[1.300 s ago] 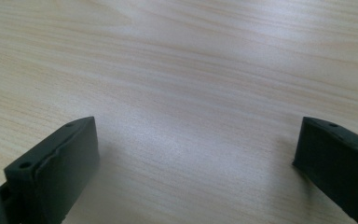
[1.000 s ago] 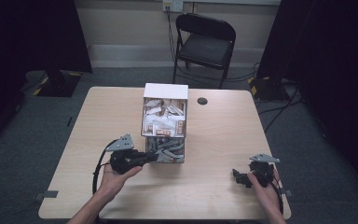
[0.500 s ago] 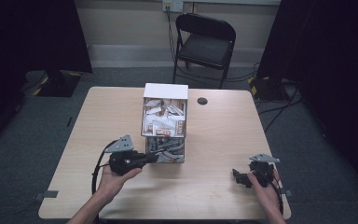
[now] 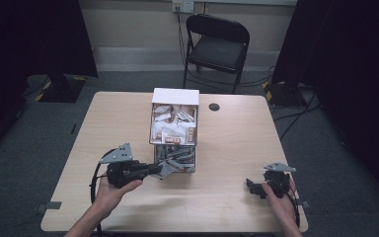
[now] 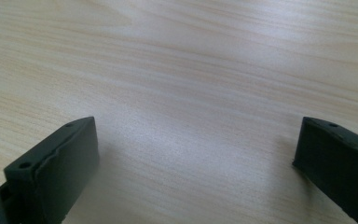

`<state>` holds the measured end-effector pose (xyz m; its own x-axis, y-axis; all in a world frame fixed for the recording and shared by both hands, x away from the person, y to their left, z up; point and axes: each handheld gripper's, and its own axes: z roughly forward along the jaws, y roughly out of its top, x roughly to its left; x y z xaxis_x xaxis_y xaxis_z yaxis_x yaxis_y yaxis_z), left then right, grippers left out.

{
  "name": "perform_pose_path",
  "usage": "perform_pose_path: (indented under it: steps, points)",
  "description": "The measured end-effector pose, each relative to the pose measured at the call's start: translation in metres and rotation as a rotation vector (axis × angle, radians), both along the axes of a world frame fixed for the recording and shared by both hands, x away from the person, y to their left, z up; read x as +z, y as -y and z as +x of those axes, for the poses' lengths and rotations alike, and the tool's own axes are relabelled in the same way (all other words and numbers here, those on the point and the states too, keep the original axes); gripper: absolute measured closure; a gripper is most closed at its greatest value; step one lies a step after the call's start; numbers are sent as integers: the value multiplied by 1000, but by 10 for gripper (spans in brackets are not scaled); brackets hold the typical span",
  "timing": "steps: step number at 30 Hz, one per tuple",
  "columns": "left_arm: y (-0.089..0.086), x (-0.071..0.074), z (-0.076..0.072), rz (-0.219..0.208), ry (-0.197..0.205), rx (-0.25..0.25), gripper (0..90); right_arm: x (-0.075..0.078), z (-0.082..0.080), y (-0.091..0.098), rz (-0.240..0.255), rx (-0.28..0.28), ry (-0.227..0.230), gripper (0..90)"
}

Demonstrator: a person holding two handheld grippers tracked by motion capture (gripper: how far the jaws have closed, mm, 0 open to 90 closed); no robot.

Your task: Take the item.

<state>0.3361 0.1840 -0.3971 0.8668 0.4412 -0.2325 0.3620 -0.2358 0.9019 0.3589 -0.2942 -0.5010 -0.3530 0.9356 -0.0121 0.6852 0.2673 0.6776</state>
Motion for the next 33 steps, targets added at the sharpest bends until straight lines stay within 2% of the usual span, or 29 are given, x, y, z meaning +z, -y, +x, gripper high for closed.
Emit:
perform_pose_path:
  steps: [1, 3, 5, 12, 13, 21, 26, 29, 33]
  points:
    - [-1, 2, -1, 14, 10, 1, 897, 0, 0, 0, -1, -1, 0, 0]
    - [-4, 5, -2, -7, 15, 1, 897, 0, 0, 0, 0, -1, 0, 0]
    - [-6, 6, -4, -4, 23, 7, 897, 0, 0, 0, 0, -3, 0, 0]
    - [-22, 8, -5, -20, 3, 46, 897, 0, 0, 0, 0, 2, 1, 0]
    - [-23, 8, -5, -8, 4, 48, 897, 0, 0, 0, 0, 3, 1, 0]
    - [-41, 8, -6, -37, 1, 92, 897, 0, 0, 0, 0, 4, 1, 0]
    - [-50, 8, -4, -21, 11, 120, 897, 0, 0, 0, 0, 4, 1, 0]
    - [-58, 7, -2, -31, 6, 143, 897, 0, 1, 0, -1, 4, 1, 0]
    - [-65, 8, -1, -22, 1, 164, 897, 0, 1, 0, -1, 5, 1, 0]
